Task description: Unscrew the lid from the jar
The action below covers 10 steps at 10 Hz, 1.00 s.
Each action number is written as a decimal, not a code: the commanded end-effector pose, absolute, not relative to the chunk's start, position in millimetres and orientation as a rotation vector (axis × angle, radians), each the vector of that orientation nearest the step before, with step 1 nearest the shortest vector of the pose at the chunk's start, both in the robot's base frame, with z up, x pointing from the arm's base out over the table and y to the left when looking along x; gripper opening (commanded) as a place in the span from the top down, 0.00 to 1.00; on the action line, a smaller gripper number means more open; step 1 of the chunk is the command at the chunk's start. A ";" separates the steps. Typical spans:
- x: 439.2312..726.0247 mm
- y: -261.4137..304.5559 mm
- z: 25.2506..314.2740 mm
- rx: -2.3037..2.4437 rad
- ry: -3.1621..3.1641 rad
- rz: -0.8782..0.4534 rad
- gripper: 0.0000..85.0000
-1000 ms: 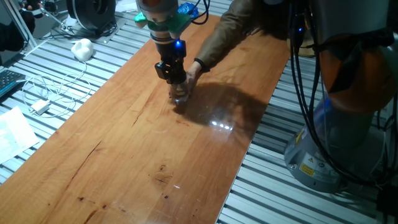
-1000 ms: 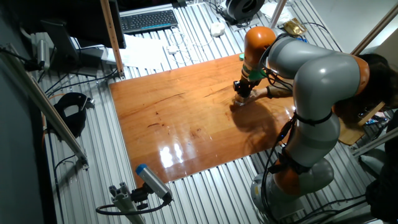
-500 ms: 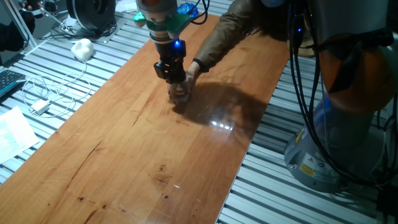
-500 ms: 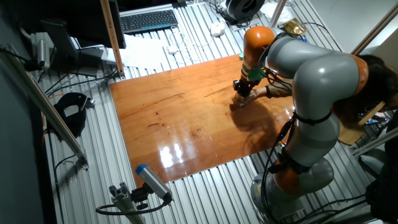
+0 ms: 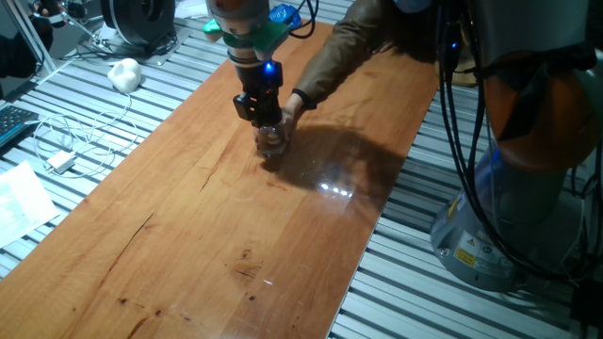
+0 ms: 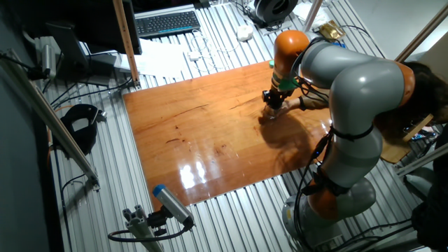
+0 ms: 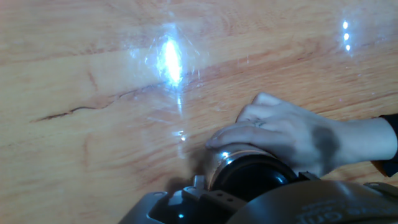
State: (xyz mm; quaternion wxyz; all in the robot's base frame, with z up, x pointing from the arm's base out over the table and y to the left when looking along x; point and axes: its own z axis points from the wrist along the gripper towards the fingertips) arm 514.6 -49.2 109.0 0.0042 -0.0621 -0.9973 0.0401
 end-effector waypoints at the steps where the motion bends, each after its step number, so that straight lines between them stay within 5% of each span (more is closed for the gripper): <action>1: 515.3 -49.4 109.8 -0.202 -3.126 0.126 0.20; 4: 514.6 -50.0 113.7 -0.358 -3.085 0.114 0.20; 5: 514.1 -50.6 114.8 -0.465 -3.055 0.112 0.00; 10: 511.8 -49.9 117.4 -0.821 -2.958 0.106 0.00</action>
